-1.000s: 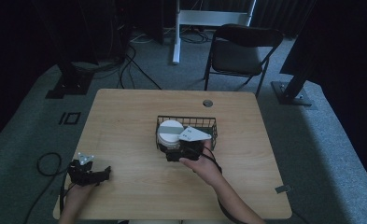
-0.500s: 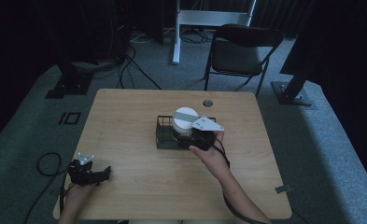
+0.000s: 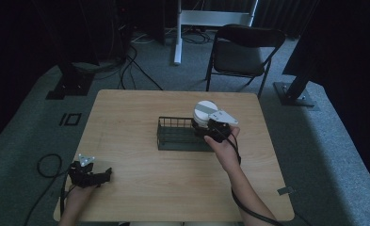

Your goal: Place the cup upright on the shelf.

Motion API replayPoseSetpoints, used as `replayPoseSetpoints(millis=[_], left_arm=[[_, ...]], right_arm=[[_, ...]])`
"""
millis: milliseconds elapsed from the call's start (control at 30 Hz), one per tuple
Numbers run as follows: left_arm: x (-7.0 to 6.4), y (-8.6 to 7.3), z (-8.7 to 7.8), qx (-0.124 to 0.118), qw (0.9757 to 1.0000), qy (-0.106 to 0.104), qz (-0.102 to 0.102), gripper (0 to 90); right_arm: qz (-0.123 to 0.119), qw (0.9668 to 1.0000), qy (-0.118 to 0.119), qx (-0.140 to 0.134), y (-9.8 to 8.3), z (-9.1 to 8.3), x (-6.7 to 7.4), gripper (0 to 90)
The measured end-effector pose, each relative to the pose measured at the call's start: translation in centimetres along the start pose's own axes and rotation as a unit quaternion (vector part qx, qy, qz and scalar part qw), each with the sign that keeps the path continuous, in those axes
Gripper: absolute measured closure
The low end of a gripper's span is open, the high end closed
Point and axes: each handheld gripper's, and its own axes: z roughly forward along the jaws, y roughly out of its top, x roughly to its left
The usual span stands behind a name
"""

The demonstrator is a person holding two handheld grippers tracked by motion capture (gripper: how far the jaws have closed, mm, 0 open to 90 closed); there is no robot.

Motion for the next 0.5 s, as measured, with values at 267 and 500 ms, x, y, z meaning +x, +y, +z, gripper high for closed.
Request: replayPoseSetpoints(millis=[267,500], left_arm=[[0.0,0.0,0.0,0.0,1.0,0.0,0.0,0.2],[0.0,0.0,0.0,0.0,1.0,0.0,-0.001,0.2]], right_arm=[[0.0,0.9995,-0.016,0.027,-1.0,1.3,-1.2,18.7],[0.01,0.9983,-0.015,0.055,-2.1,2.3,-1.6,18.6]])
